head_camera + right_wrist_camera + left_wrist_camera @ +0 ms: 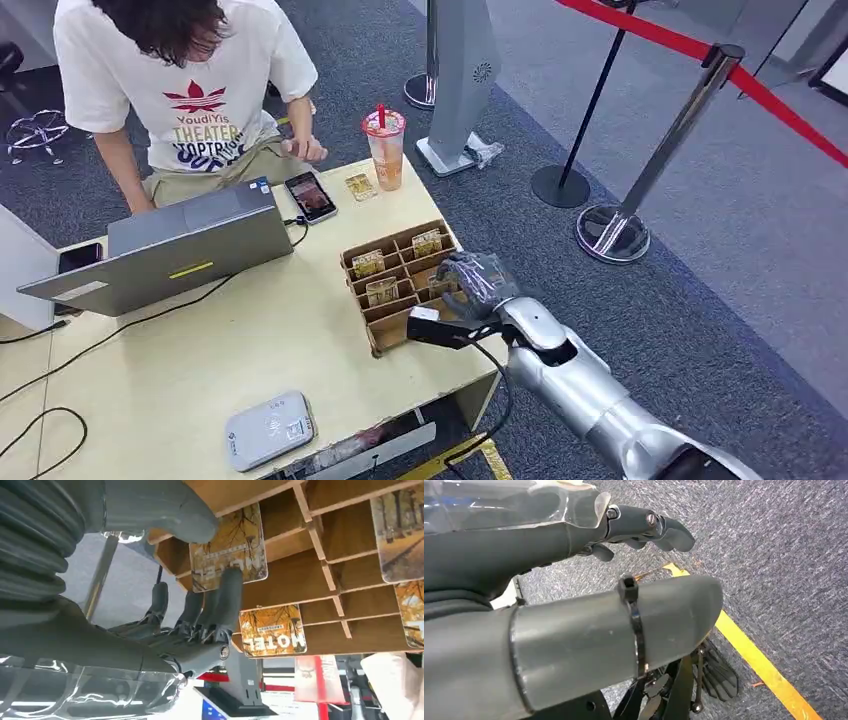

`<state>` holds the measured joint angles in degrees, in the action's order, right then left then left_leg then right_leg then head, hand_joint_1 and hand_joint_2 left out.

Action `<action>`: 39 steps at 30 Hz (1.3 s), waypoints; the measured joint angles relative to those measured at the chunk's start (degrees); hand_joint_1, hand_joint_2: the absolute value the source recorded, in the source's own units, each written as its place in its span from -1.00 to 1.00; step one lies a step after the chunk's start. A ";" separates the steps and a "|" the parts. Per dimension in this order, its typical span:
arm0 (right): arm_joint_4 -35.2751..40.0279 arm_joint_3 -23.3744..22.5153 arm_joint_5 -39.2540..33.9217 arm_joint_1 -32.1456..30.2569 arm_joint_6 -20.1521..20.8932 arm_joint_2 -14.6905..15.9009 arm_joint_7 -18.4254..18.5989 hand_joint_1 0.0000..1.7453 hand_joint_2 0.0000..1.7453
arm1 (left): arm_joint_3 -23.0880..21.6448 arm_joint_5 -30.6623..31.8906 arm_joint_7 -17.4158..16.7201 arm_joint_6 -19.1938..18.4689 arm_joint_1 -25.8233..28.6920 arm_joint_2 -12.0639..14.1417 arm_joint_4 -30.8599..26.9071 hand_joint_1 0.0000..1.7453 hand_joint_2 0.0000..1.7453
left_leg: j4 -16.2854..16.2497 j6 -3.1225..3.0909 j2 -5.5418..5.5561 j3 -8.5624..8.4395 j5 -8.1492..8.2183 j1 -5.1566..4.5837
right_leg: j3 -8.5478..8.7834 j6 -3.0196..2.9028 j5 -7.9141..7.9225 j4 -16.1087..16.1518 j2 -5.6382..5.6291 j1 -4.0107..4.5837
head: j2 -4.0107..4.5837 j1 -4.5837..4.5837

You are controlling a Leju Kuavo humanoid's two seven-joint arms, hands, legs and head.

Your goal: Pass the card to the sensor for recognition and then transmit it.

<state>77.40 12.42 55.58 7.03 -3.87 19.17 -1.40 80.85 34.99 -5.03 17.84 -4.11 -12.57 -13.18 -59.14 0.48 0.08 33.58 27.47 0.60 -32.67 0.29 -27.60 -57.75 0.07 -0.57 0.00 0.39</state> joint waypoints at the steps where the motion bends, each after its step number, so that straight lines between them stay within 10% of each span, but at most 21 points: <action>1: 0.00 0.02 -0.02 -0.01 0.04 0.02 0.02 0.24 1.00 | -0.02 0.00 0.00 -0.02 0.02 0.00 0.00 -1.00 -1.00 | 0.00 0.00 0.00 0.00 0.00 0.00 | 0.00 0.00 0.00 0.00 0.00 0.00 | 0.00 0.00; 4: 0.00 0.07 -0.07 -0.01 0.04 0.07 0.02 0.54 1.00 | -0.04 0.02 0.00 -0.04 0.03 0.09 0.00 -1.00 -1.00 | 0.00 0.00 0.00 -0.01 0.00 0.00 | 0.00 0.00 0.00 0.00 0.00 0.00 | 0.00 0.00; 13: 0.00 0.07 -0.28 -0.03 0.02 0.66 0.13 0.18 1.00 | -0.18 0.24 -0.11 -0.52 0.18 0.42 0.00 -1.00 -1.00 | 0.00 0.00 0.00 -0.01 0.00 -0.01 | 0.00 0.00 0.00 0.00 0.00 0.00 | 0.00 0.00; 39: -0.26 0.59 -1.44 2.15 -0.02 1.88 -0.37 0.32 1.00 | -0.87 0.15 -0.18 -0.52 0.52 0.44 0.00 -1.00 -1.00 | 0.00 0.00 0.00 0.00 0.00 -0.01 | 0.00 0.00 0.00 0.00 0.01 0.00 | 0.00 0.00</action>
<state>77.13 13.00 54.14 9.17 -3.89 21.05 -1.77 79.97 35.15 -5.20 17.31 -3.59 -12.13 -13.18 -59.14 0.47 0.08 33.59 27.47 0.59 -32.67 0.29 -27.60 -57.75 0.08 -0.57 0.00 0.39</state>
